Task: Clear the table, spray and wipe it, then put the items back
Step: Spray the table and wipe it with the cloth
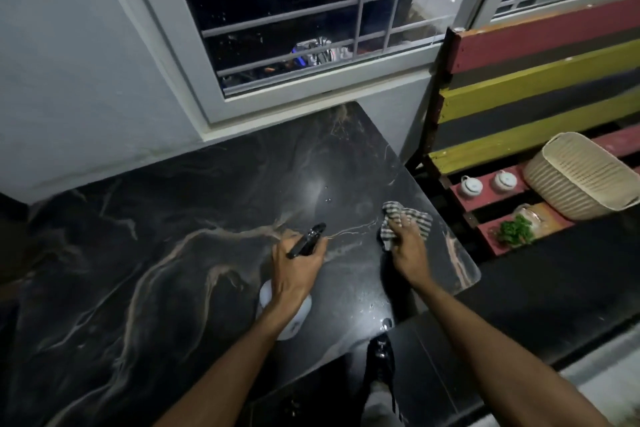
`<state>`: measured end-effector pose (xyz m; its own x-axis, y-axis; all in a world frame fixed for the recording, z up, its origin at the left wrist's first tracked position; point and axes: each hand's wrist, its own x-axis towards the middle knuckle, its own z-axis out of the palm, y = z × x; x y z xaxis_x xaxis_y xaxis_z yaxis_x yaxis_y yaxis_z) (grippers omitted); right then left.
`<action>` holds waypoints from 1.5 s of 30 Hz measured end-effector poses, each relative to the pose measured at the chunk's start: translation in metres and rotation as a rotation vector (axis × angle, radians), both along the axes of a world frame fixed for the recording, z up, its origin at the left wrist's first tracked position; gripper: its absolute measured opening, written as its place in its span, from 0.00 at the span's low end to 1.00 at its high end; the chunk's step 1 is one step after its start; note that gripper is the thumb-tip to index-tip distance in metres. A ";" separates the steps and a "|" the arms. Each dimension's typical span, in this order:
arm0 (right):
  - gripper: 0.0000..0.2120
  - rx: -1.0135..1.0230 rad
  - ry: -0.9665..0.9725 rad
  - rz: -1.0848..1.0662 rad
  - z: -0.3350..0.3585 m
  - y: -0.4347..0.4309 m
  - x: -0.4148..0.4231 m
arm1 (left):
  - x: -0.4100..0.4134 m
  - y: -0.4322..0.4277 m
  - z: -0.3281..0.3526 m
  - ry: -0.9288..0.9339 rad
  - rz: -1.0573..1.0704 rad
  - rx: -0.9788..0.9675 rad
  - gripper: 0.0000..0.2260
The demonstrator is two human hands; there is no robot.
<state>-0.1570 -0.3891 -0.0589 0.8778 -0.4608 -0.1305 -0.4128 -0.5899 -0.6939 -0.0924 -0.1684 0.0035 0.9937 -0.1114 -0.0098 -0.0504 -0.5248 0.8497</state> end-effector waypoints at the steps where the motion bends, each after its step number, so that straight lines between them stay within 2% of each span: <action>1: 0.21 -0.017 -0.034 0.070 -0.004 0.020 -0.013 | -0.005 0.007 0.001 0.009 -0.016 0.002 0.14; 4: 0.33 -0.130 -0.071 0.335 -0.025 0.052 -0.064 | -0.015 0.021 0.000 0.003 -0.034 -0.031 0.16; 5: 0.35 -0.159 -0.061 0.316 -0.029 0.047 -0.067 | -0.018 0.024 -0.001 -0.013 -0.031 -0.030 0.17; 8: 0.29 -0.073 0.032 -0.058 -0.018 0.032 -0.043 | -0.026 0.034 -0.003 -0.048 -0.026 -0.021 0.20; 9: 0.27 -0.069 0.028 -0.084 -0.014 0.042 -0.035 | -0.027 0.037 -0.003 -0.044 -0.027 -0.031 0.21; 10: 0.27 -0.099 -0.003 0.008 -0.013 0.059 -0.031 | -0.028 0.040 -0.003 -0.037 -0.023 -0.041 0.21; 13: 0.35 -0.204 -0.112 0.573 -0.028 0.107 -0.037 | -0.024 0.047 -0.008 -0.064 -0.012 -0.052 0.22; 14: 0.36 -0.231 -0.144 0.642 -0.030 0.100 -0.030 | -0.022 0.047 -0.009 -0.079 -0.007 -0.052 0.22; 15: 0.34 -0.245 -0.169 0.616 -0.031 0.086 -0.014 | -0.018 0.048 -0.011 -0.088 0.005 -0.053 0.22; 17: 0.29 -0.231 -0.088 0.370 -0.029 0.055 0.024 | -0.007 0.048 -0.016 -0.102 0.033 -0.053 0.22; 19: 0.30 -0.209 0.019 0.153 -0.023 0.043 0.048 | 0.002 0.047 -0.016 -0.142 0.052 -0.052 0.23; 20: 0.31 -0.213 0.003 0.160 -0.025 0.050 0.056 | 0.008 0.045 -0.015 -0.157 0.065 -0.049 0.24; 21: 0.31 -0.209 -0.051 0.259 -0.028 0.061 0.060 | 0.015 0.042 -0.015 -0.159 0.084 -0.044 0.23; 23: 0.30 -0.231 -0.135 0.612 -0.035 0.077 0.057 | 0.027 0.038 -0.013 -0.157 0.131 -0.016 0.18; 24: 0.30 -0.259 -0.147 0.718 -0.036 0.066 0.069 | 0.035 0.034 -0.012 -0.163 0.153 -0.005 0.16; 25: 0.29 -0.273 -0.149 0.713 -0.037 0.049 0.089 | 0.042 0.032 -0.012 -0.170 0.166 0.001 0.15; 28: 0.29 -0.243 -0.005 0.345 -0.032 -0.001 0.153 | 0.063 0.026 -0.011 -0.192 0.176 0.017 0.16; 29: 0.29 -0.246 0.011 0.290 -0.031 0.001 0.164 | 0.070 0.024 -0.010 -0.169 0.198 0.006 0.17; 30: 0.29 -0.221 -0.036 0.333 -0.034 0.014 0.171 | 0.076 0.021 -0.011 -0.138 0.229 -0.011 0.17; 33: 0.28 -0.194 -0.187 0.840 -0.044 0.058 0.172 | 0.094 0.010 -0.013 -0.106 0.285 -0.013 0.16; 34: 0.28 -0.211 -0.205 0.914 -0.044 0.053 0.184 | 0.101 0.007 -0.014 -0.109 0.296 0.003 0.15; 35: 0.27 -0.210 -0.240 0.877 -0.042 0.042 0.204 | 0.106 0.004 -0.013 -0.106 0.306 0.012 0.15; 37: 0.27 -0.155 -0.230 0.567 -0.042 0.014 0.248 | 0.114 0.001 -0.011 -0.115 0.303 0.009 0.18; 38: 0.29 -0.154 -0.129 0.409 -0.038 0.005 0.263 | 0.117 0.000 -0.010 -0.131 0.297 0.008 0.20; 39: 0.30 -0.197 -0.041 0.349 -0.037 0.007 0.272 | 0.121 -0.001 -0.009 -0.142 0.297 0.012 0.21; 40: 0.30 -0.239 -0.031 0.396 -0.038 0.016 0.275 | 0.125 -0.002 -0.010 -0.147 0.298 0.016 0.21; 43: 0.30 -0.257 -0.117 0.806 -0.045 0.022 0.266 | 0.132 -0.003 -0.014 -0.128 0.289 0.038 0.18; 44: 0.28 -0.249 -0.137 0.827 -0.043 0.005 0.271 | 0.134 -0.004 -0.015 -0.128 0.284 0.045 0.17; 45: 0.27 -0.219 -0.141 0.742 -0.040 -0.018 0.281 | 0.135 -0.004 -0.016 -0.132 0.275 0.046 0.17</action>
<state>0.1238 -0.4067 -0.0987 0.9677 0.2501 0.0313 0.2260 -0.8064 -0.5465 0.0423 -0.1721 -0.0125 0.9796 0.1597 0.1223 -0.0092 -0.5717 0.8204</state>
